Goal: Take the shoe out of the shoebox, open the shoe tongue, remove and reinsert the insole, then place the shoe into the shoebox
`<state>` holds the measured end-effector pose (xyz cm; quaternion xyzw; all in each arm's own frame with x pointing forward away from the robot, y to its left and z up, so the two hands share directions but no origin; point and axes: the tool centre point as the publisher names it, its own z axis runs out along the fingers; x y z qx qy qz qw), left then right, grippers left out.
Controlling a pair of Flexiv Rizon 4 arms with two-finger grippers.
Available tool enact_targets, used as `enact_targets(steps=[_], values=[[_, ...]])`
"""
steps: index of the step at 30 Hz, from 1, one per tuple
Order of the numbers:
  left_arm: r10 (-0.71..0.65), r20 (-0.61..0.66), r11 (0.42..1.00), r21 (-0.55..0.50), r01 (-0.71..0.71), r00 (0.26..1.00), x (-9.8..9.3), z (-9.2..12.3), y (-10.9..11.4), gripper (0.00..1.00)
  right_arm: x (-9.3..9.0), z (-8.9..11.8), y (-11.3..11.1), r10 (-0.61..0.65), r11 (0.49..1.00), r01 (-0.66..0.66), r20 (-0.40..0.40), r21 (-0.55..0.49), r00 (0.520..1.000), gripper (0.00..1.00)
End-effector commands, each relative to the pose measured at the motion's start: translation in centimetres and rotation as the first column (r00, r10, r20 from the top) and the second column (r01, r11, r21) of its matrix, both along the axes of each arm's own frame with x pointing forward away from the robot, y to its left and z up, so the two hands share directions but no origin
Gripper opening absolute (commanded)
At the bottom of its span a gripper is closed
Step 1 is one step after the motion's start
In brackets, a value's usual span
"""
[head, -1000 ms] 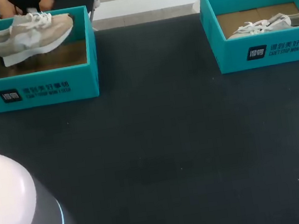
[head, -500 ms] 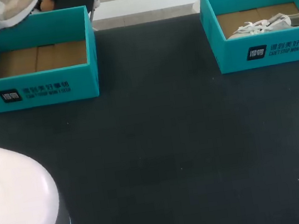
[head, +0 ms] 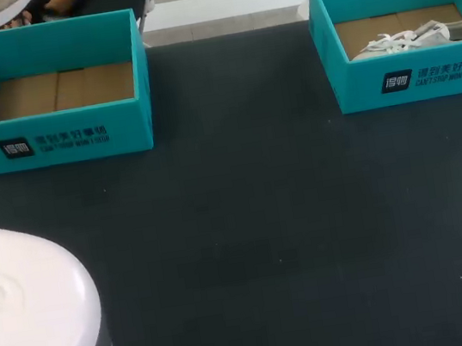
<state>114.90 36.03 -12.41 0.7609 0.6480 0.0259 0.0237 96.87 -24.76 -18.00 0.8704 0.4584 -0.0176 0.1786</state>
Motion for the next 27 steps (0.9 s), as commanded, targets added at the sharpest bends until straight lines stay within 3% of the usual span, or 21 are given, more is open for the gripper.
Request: enact_targets(steps=[1,11,13,15,16,18,22,27], values=[[0.001,0.066,1.0,-0.003,-0.001,0.998,-1.0,0.0,-0.2,0.0,-0.1,0.0,0.0,0.001,1.0,-0.001,0.002,0.001,1.0,1.0],[0.001,0.066,1.0,-0.003,-0.001,0.998,-1.0,0.0,-0.2,0.0,-0.1,0.0,0.0,0.001,1.0,-0.001,0.002,0.001,1.0,1.0],[0.003,0.073,1.0,-0.008,-0.002,0.997,-2.9,0.5,-1.1,0.0,-0.1,0.0,0.0,0.001,1.0,-0.001,0.002,0.001,1.0,1.0],[0.014,0.07,1.0,0.013,-0.015,0.997,-3.3,0.6,-1.3,0.0,-0.1,0.0,0.0,0.001,1.0,-0.001,0.002,0.001,1.0,1.0],[0.028,0.085,0.998,0.052,-0.032,0.996,-4.9,1.2,-2.1,0.0,-0.1,0.0,0.0,0.001,1.0,-0.001,0.002,0.001,1.0,1.0],[0.056,0.093,0.996,0.069,-0.062,0.994,-6.3,1.6,-2.9,0.0,-0.1,0.0,0.0,0.001,1.0,-0.001,0.002,0.001,1.0,1.0],[0.097,0.111,0.989,0.104,-0.109,0.989,-8.2,2.0,-4.2,0.0,-0.1,0.0,0.0,0.001,1.0,-0.001,0.002,0.001,1.0,1.0],[0.123,0.137,0.978,0.151,-0.144,0.983,-11.7,2.2,-7.4,0.0,-0.1,0.0,0.0,0.001,1.0,-0.001,0.002,0.001,1.0,1.0]])
